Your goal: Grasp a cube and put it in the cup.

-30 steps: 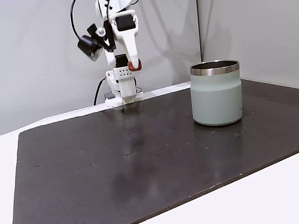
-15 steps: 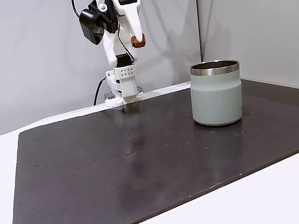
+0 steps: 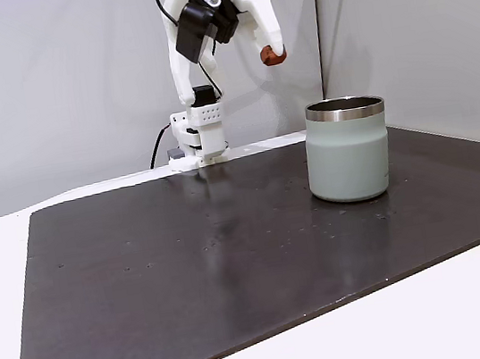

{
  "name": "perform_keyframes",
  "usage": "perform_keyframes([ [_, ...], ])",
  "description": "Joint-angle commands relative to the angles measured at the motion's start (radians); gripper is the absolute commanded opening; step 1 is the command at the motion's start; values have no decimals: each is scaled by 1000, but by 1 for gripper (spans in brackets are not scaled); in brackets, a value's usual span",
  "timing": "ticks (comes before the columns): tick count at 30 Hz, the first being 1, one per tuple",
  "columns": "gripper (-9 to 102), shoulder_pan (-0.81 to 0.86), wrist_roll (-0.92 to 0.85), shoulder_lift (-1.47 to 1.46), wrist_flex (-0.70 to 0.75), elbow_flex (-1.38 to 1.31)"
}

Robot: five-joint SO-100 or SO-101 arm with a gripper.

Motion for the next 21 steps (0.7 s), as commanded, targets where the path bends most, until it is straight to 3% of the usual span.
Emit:
perform_keyframes([
  [1,7,-43,15,-38,12,-129],
  [13,7,-190,75,-256,80,-342],
  [21,7,-196,91,-345,89,-422],
])
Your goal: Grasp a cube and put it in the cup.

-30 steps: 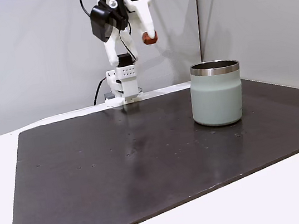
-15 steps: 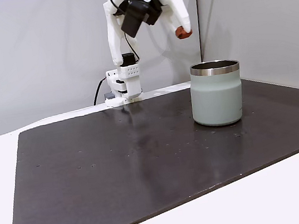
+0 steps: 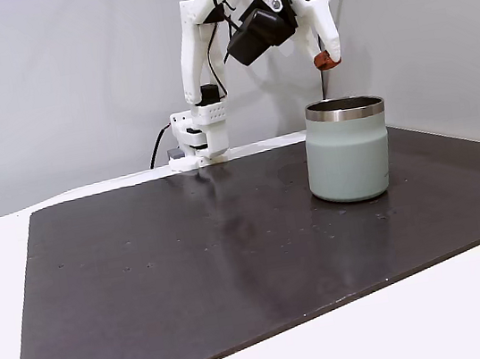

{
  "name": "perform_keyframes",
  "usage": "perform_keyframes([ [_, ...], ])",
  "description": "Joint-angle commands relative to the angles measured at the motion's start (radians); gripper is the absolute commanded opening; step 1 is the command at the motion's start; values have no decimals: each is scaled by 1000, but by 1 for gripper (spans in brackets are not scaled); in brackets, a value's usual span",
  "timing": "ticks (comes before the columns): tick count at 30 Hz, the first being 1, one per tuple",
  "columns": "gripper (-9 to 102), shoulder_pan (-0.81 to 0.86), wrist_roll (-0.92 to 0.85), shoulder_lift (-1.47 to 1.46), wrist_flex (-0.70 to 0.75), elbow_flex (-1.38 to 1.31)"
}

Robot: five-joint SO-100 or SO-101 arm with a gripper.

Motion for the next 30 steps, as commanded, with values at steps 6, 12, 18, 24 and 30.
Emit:
perform_keyframes([
  [6,8,15,15,-144,60,-265],
  [12,8,23,18,-222,89,-356],
  [18,8,25,21,-227,91,-356],
  [24,19,32,28,-222,98,-356],
  [30,28,40,26,-216,115,-356],
])
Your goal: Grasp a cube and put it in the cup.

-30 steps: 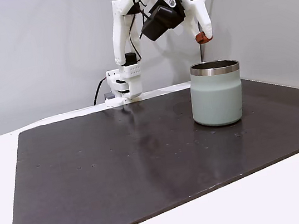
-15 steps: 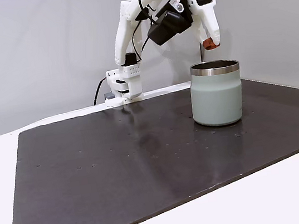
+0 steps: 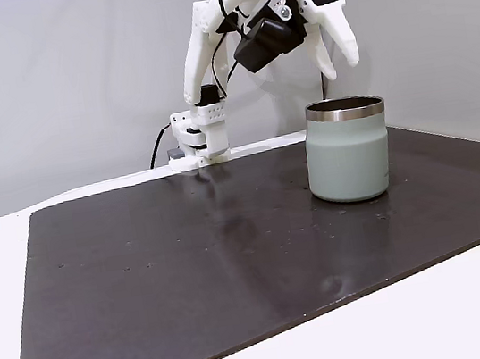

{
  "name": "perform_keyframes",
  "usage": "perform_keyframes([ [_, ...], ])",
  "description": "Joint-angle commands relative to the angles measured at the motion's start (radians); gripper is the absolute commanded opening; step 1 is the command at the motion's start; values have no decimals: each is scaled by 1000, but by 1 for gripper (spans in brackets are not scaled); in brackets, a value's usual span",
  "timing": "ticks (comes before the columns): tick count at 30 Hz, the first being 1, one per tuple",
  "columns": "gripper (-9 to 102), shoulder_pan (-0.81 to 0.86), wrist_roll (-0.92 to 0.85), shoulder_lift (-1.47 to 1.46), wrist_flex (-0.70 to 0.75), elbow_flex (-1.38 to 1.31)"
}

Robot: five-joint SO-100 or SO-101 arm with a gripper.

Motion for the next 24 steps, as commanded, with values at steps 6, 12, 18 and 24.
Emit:
perform_keyframes([
  [6,28,32,3,23,15,-61],
  [12,27,25,0,21,12,-61],
  [18,27,23,-11,34,11,-61],
  [24,27,25,-28,46,12,-58],
])
